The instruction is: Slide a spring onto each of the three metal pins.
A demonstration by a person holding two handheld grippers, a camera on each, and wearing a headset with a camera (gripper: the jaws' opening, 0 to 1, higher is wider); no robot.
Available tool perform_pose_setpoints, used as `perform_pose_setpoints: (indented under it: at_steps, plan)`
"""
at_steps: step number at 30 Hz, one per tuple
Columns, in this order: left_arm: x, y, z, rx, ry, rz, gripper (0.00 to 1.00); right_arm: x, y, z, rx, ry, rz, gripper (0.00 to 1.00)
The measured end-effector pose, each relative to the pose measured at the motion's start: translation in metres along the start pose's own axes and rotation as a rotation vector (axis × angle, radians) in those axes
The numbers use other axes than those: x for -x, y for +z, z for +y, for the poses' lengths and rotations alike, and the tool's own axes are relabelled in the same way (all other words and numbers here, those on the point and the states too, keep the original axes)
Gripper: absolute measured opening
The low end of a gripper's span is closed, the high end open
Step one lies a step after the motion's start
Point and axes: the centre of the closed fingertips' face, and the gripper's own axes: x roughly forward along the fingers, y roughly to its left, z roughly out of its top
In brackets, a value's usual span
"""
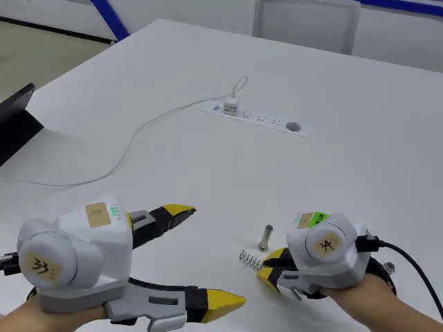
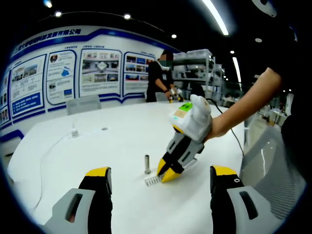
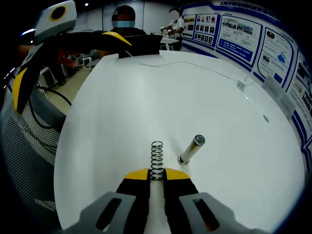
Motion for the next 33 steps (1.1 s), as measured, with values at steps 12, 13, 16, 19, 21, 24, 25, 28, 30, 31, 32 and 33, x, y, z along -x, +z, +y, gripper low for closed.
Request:
perform_pose_setpoints:
  at_steps: [12,13,16,19,21,24,25,28,30,31,32,33]
  plan:
    - [-0.002,0.002,-0.005,-0.014,-0.015,0.003,0.82,0.034,0.016,0.012,0.078,0.045,-0.065,0.1]
    - [-0.002,0.002,-0.005,-0.013,-0.017,0.003,0.82,0.038,0.018,0.013,0.082,0.047,-0.07,0.1]
    - [-0.005,0.001,-0.01,-0.018,-0.033,0.01,0.79,0.049,0.022,0.014,0.113,0.05,-0.084,0.1]
    - [-0.008,0.002,-0.015,-0.034,-0.055,0.011,0.75,0.06,0.026,0.017,0.152,0.058,-0.099,0.1]
    - [-0.01,0.004,-0.017,-0.039,-0.066,0.009,0.73,0.067,0.029,0.019,0.173,0.066,-0.113,0.1]
    - [-0.013,0.007,-0.021,-0.055,-0.083,0.01,0.7,0.076,0.034,0.024,0.198,0.082,-0.141,0.1]
    - [-0.014,0.008,-0.022,-0.058,-0.089,0.01,0.69,0.078,0.036,0.025,0.202,0.085,-0.144,0.1]
    - [-0.017,0.009,-0.026,-0.077,-0.113,0.019,0.65,0.087,0.043,0.033,0.249,0.105,-0.174,0.1]
    - [-0.019,0.008,-0.03,-0.093,-0.131,0.028,0.61,0.092,0.047,0.035,0.264,0.109,-0.185,0.1]
    - [-0.021,0.008,-0.032,-0.1,-0.142,0.032,0.59,0.095,0.049,0.037,0.272,0.114,-0.189,0.1]
    - [-0.021,0.008,-0.034,-0.105,-0.15,0.035,0.58,0.096,0.05,0.039,0.284,0.119,-0.192,0.1]
    - [-0.022,0.008,-0.036,-0.11,-0.157,0.036,0.55,0.098,0.051,0.04,0.299,0.122,-0.196,0.1]
